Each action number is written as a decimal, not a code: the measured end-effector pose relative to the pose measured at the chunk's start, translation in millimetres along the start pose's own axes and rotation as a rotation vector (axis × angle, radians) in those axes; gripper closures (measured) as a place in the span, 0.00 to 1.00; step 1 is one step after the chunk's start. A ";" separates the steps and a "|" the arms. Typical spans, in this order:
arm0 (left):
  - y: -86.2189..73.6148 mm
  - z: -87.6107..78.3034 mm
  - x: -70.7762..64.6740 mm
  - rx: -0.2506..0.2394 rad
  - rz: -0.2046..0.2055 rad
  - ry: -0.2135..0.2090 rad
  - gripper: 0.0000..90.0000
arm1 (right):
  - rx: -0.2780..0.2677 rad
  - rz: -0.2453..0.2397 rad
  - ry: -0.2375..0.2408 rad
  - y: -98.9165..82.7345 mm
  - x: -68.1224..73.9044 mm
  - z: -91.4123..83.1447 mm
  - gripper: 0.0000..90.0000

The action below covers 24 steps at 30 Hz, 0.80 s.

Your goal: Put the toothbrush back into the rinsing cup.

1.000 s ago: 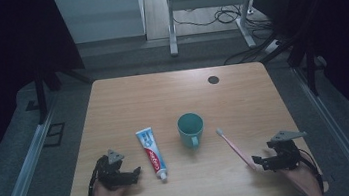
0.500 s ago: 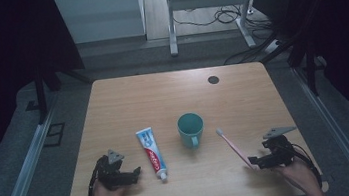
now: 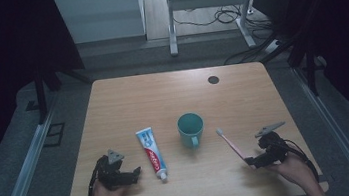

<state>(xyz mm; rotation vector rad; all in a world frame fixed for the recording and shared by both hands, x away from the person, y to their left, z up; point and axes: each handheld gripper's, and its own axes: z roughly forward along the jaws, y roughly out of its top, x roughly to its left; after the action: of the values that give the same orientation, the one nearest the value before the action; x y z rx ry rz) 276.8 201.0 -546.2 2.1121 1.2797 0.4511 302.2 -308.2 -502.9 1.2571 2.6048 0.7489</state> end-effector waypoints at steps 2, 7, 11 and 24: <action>0.0 0.0 0.0 0.000 0.000 0.000 0.00 | 0.023 -0.013 -0.002 5.3 1.1 0.5 0.15; 0.0 0.1 -0.1 -0.001 -0.002 0.000 0.00 | 0.069 -0.013 -0.003 14.4 2.7 1.9 0.18; 0.0 0.1 -0.1 -0.001 -0.002 0.000 0.00 | 0.105 -0.020 -0.004 20.6 3.3 4.0 0.21; 0.0 0.0 -0.1 0.000 -0.002 0.000 0.00 | 0.219 -0.031 -0.018 36.9 4.8 8.7 0.31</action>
<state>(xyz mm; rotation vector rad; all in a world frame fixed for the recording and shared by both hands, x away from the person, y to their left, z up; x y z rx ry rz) 276.7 201.0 -546.2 2.1108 1.2814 0.4499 327.7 -282.0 -491.6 1.2665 2.7446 0.4535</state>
